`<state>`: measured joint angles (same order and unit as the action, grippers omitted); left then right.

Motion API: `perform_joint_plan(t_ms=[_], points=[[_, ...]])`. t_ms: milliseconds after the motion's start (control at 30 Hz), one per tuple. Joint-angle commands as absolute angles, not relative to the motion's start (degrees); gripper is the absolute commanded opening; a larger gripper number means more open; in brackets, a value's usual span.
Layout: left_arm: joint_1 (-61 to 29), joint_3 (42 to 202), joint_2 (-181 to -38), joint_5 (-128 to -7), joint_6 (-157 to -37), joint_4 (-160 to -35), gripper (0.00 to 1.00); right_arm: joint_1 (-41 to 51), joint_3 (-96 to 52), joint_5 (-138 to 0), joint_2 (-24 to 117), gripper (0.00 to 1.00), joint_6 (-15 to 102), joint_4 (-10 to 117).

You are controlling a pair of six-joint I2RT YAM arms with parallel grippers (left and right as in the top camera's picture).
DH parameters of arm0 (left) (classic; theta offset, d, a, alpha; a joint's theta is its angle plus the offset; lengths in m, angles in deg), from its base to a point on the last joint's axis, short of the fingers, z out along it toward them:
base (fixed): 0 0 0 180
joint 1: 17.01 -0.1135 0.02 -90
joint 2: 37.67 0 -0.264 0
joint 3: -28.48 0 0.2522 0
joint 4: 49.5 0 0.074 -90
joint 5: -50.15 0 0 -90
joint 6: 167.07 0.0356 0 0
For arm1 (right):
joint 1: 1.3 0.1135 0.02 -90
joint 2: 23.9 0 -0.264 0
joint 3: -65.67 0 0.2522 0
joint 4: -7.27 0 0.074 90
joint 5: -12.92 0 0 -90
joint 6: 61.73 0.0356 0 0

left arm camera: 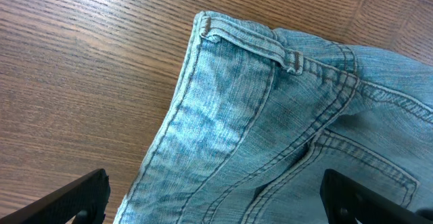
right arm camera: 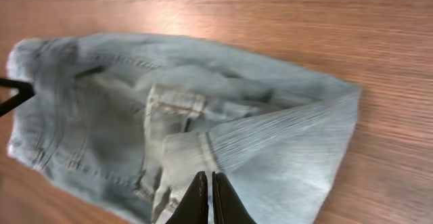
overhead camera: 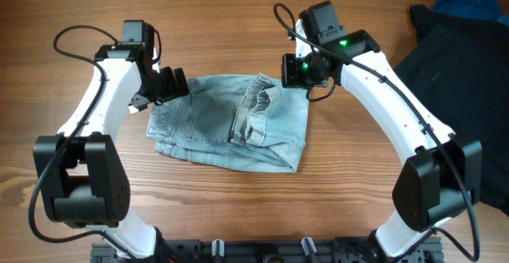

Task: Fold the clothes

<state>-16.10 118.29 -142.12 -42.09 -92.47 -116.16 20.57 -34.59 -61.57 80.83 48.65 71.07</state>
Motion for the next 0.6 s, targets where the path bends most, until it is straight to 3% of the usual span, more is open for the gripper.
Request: perform_joint_plan(t_ms=[0, 567], points=[[-16.2, 119.3, -140.7, -41.3, -92.3, -116.2, 1.00, 20.5, -32.8, -63.5, 84.8, 0.04, 50.8, 70.5], [-16.1, 119.3, -140.7, -41.3, -92.3, -116.2, 1.00, 20.6, -32.8, -45.9, 98.7, 0.04, 52.5, 60.6]])
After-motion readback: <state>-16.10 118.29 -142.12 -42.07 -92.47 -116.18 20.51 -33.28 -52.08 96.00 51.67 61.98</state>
